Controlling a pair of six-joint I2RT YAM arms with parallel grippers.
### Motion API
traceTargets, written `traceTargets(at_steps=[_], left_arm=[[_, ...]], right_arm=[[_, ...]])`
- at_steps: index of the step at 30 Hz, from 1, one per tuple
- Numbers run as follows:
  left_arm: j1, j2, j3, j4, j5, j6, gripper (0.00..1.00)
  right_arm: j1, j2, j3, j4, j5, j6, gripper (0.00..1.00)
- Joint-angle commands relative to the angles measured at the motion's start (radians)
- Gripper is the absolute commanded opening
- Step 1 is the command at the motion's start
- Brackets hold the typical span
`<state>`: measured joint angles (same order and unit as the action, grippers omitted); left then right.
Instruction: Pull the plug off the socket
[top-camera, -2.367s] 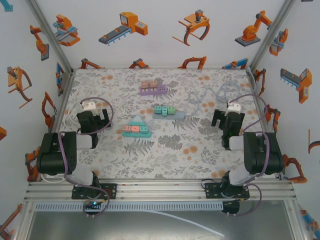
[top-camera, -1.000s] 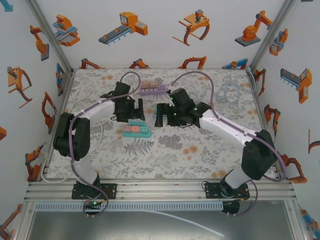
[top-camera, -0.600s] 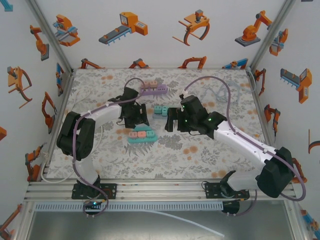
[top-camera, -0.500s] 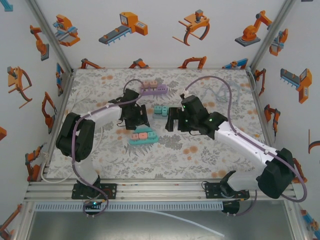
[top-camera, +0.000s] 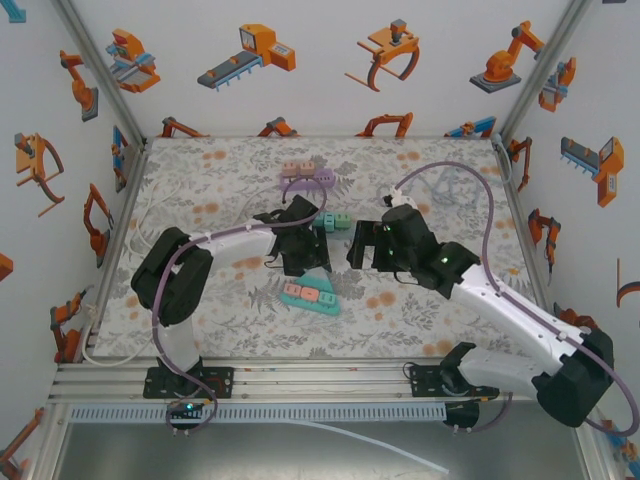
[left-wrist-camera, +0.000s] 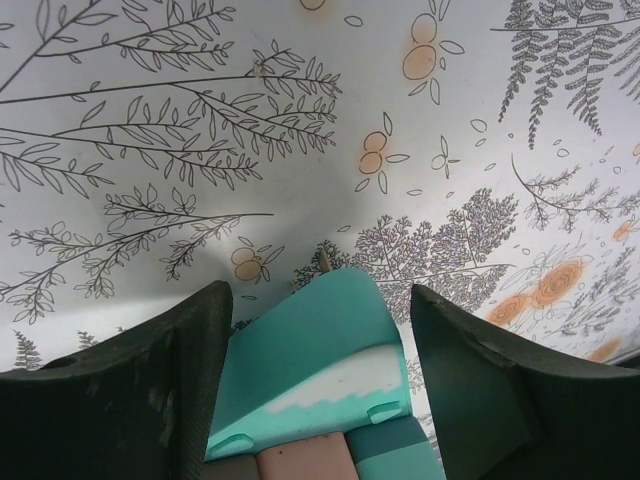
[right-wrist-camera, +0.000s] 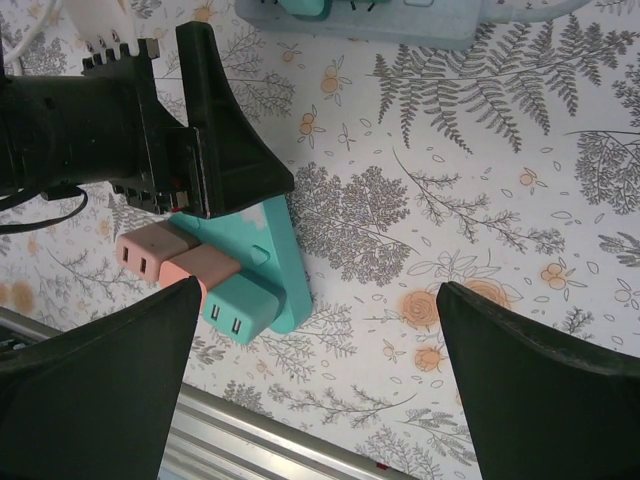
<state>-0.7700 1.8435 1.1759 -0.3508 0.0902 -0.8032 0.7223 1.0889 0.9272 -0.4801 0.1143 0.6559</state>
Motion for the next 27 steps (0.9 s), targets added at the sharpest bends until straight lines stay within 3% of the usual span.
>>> traceTargets(at_steps=[1,7,20,27], left_arm=[[0.001,-0.022,0.008,-0.041,-0.058,-0.021,0.67],[0.003,-0.110,-0.030,-0.111,-0.142,-0.061,0.64],[0.007,-0.225,-0.114,-0.079,-0.136,-0.133,0.62],[0.006,-0.319,-0.119,-0.017,-0.146,0.002,0.77]], right_arm=[[-0.007,-0.040,-0.010,-0.028,0.049,0.008,0.91],[-0.009,-0.057,-0.002,-0.031,0.064,-0.013,0.92],[-0.008,-0.024,0.038,-0.025,0.030,-0.030,0.91],[0.003,-0.055,-0.019,0.134,-0.046,-0.220,0.90]])
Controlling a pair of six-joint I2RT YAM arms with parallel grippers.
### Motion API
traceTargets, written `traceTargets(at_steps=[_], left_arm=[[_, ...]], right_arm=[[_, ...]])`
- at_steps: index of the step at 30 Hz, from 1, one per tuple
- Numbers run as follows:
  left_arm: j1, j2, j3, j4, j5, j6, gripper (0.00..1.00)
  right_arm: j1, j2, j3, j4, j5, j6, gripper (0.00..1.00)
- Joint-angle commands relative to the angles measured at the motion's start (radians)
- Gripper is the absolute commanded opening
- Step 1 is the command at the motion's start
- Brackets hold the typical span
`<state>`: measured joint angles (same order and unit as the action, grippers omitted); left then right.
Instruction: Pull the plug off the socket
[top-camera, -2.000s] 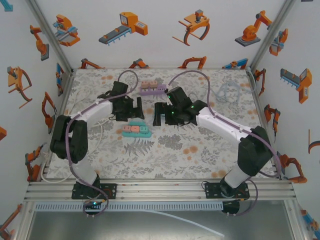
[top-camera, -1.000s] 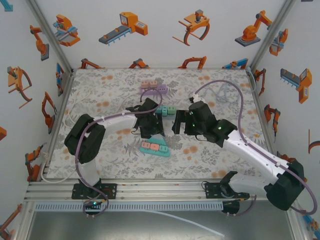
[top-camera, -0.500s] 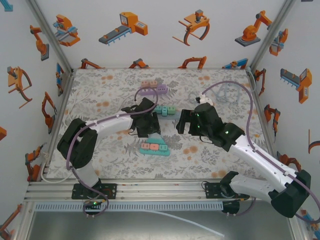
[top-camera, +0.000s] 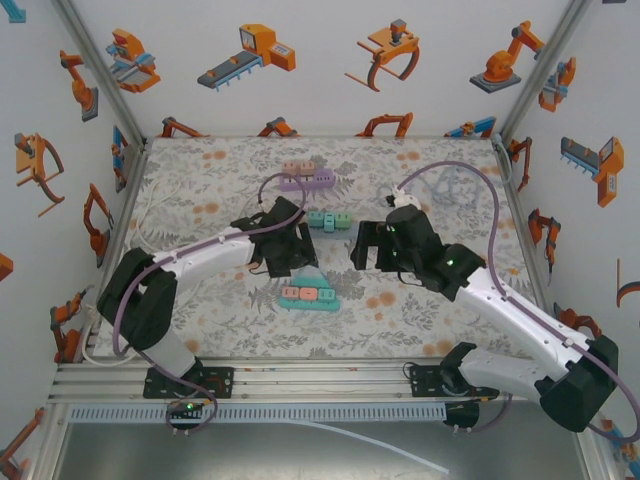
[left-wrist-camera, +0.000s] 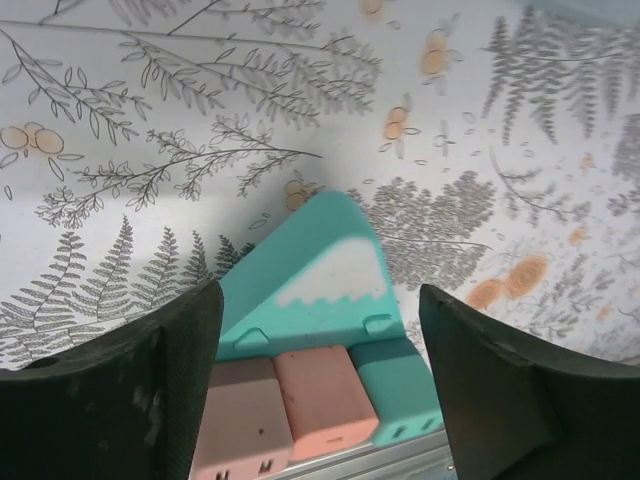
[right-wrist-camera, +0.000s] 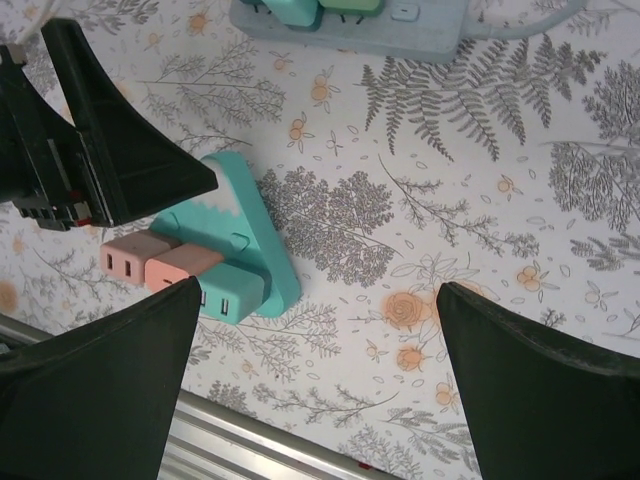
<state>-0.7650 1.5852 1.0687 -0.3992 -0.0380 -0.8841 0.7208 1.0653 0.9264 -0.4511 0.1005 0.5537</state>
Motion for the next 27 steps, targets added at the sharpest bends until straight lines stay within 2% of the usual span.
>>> traceTargets(at_steps=[1,4,8,14,20,27], left_arm=[[0.001,-0.078,-0.018,0.039,-0.023,0.124,0.78],[0.001,-0.119,-0.028,0.047,-0.005,0.259,0.79],[0.001,-0.143,-0.033,0.036,0.079,0.433,0.81],[0.003,-0.123,-0.027,-0.004,0.141,0.526,0.82],[0.003,-0.069,-0.034,0.016,0.217,0.546,0.82],[0.009,-0.017,-0.063,0.077,0.222,0.519,0.82]], right_arm=[[0.012,-0.042,-0.040,0.145,-0.045,-0.168,0.90],[0.040,-0.063,-0.087,0.245,-0.111,-0.338,0.89],[0.097,-0.070,-0.156,0.348,-0.235,-0.613,0.88],[0.182,-0.051,-0.267,0.391,-0.424,-1.081,0.87],[0.186,0.037,-0.347,0.572,-0.509,-1.126,0.73],[0.186,0.202,-0.359,0.700,-0.569,-1.128,0.55]])
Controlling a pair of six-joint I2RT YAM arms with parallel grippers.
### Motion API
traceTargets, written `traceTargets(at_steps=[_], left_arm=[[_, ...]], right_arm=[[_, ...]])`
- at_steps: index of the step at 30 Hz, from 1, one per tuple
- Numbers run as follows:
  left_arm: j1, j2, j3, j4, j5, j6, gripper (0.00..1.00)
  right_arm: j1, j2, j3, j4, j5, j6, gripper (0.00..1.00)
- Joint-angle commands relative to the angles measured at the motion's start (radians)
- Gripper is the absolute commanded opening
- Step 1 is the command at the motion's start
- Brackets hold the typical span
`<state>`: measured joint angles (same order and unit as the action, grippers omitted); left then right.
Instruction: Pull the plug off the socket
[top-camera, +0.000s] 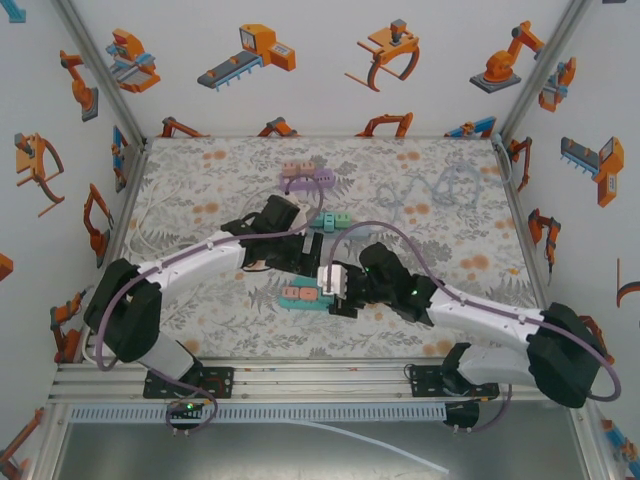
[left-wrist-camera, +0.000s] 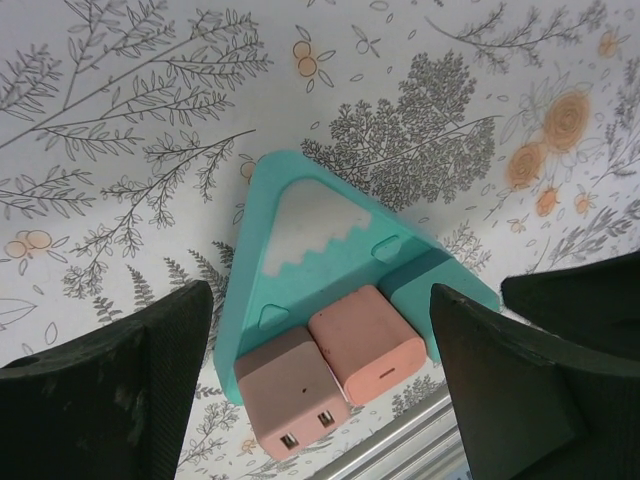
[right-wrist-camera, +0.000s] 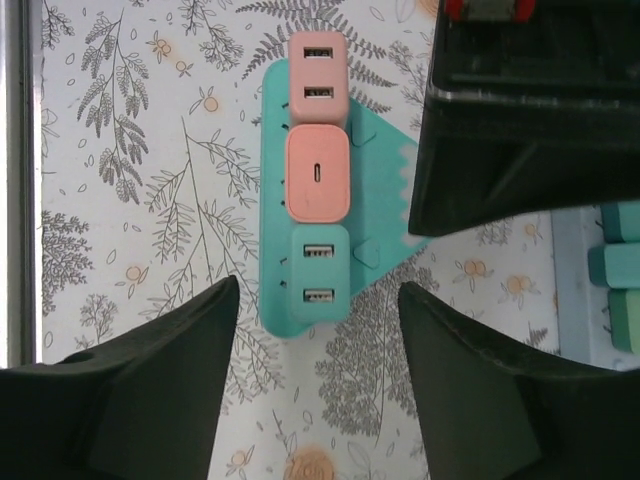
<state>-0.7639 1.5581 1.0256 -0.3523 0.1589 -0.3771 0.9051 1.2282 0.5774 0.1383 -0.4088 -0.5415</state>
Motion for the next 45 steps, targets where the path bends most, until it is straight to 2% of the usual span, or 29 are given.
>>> traceTargets(at_steps=[1,12,21,31,36,45], left_arm=[[0.010,0.014,-0.024,0.036,0.027,0.010,0.82],[0.018,0.055,-0.079,0.012,0.035,0.006,0.82],[0.014,0.078,-0.121,0.007,-0.038,-0.002,0.81],[0.012,0.095,-0.181,0.018,-0.141,-0.028,0.79],[0.010,0.105,-0.191,0.038,-0.133,-0.034,0.79],[0.008,0.149,-0.188,0.013,-0.171,-0.048,0.79]], right_arm=[[0.002,0.056,-0.010,0.122,-0.064,-0.031,0.53],[0.002,0.109,-0.017,0.109,-0.018,-0.071,0.37],[0.002,0.110,0.007,0.119,-0.024,-0.063,0.22],[0.002,0.077,0.012,0.181,-0.038,0.002,0.17],[0.015,0.089,0.097,-0.014,-0.008,-0.048,0.12],[0.015,0.077,0.073,0.108,-0.042,0.042,0.13]])
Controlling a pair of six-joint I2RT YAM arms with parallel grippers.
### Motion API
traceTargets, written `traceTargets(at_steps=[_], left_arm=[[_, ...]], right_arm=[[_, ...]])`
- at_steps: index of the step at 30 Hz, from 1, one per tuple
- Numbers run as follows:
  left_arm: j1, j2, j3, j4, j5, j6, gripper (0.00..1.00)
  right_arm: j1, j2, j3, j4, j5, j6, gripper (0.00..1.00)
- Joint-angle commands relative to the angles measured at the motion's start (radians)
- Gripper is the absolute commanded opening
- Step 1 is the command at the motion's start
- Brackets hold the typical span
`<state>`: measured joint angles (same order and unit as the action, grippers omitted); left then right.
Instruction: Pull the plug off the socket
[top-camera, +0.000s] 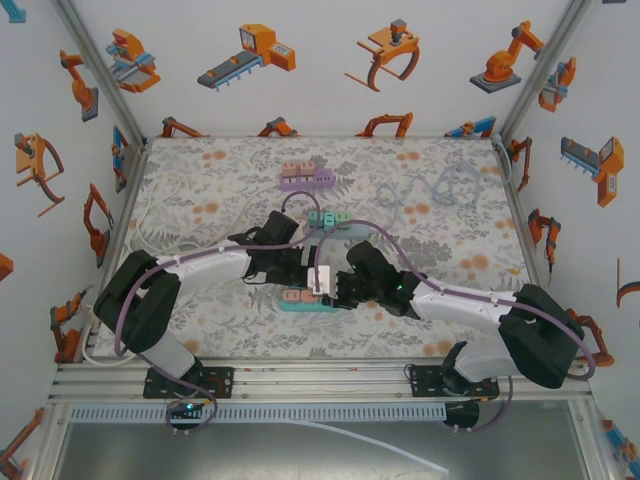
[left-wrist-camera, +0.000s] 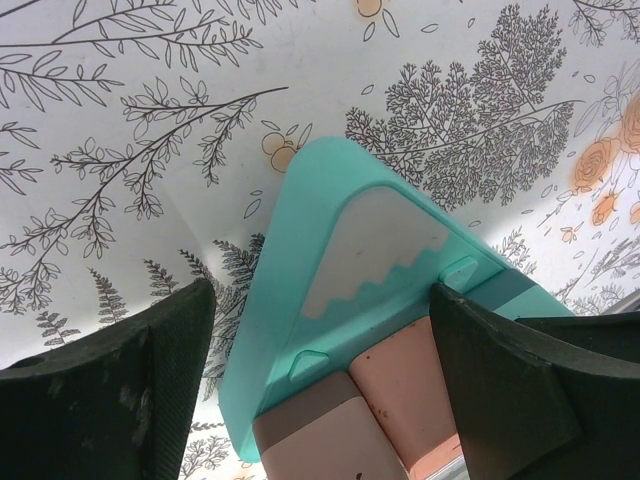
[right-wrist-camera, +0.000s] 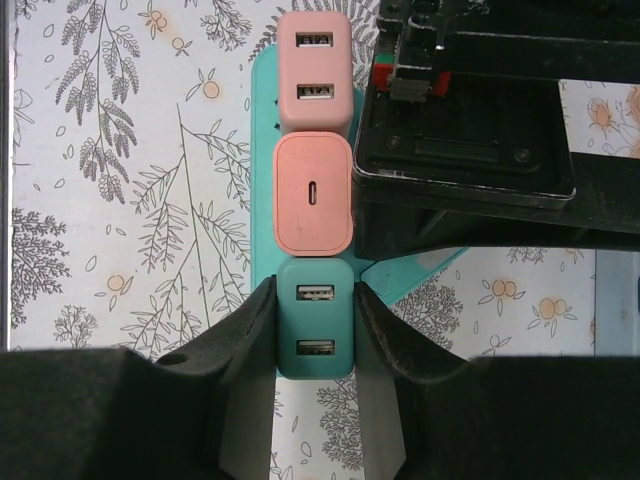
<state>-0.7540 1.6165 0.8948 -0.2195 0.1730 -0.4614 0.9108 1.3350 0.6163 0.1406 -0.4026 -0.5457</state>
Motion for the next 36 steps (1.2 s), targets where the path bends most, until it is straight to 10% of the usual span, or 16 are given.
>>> traceTargets(at_steps=[1,36], left_arm=[[-0.001,0.099,-0.057,-0.126,-0.190,0.035,0.79],[-0.044,0.168,-0.109,-0.167,-0.331,-0.028,0.71]], right_arm=[[0.010,-0.031,0.037,0.112,-0.051,0.054,0.13],[0.022,-0.102,0.105,0.011,0.004,0.081,0.10]])
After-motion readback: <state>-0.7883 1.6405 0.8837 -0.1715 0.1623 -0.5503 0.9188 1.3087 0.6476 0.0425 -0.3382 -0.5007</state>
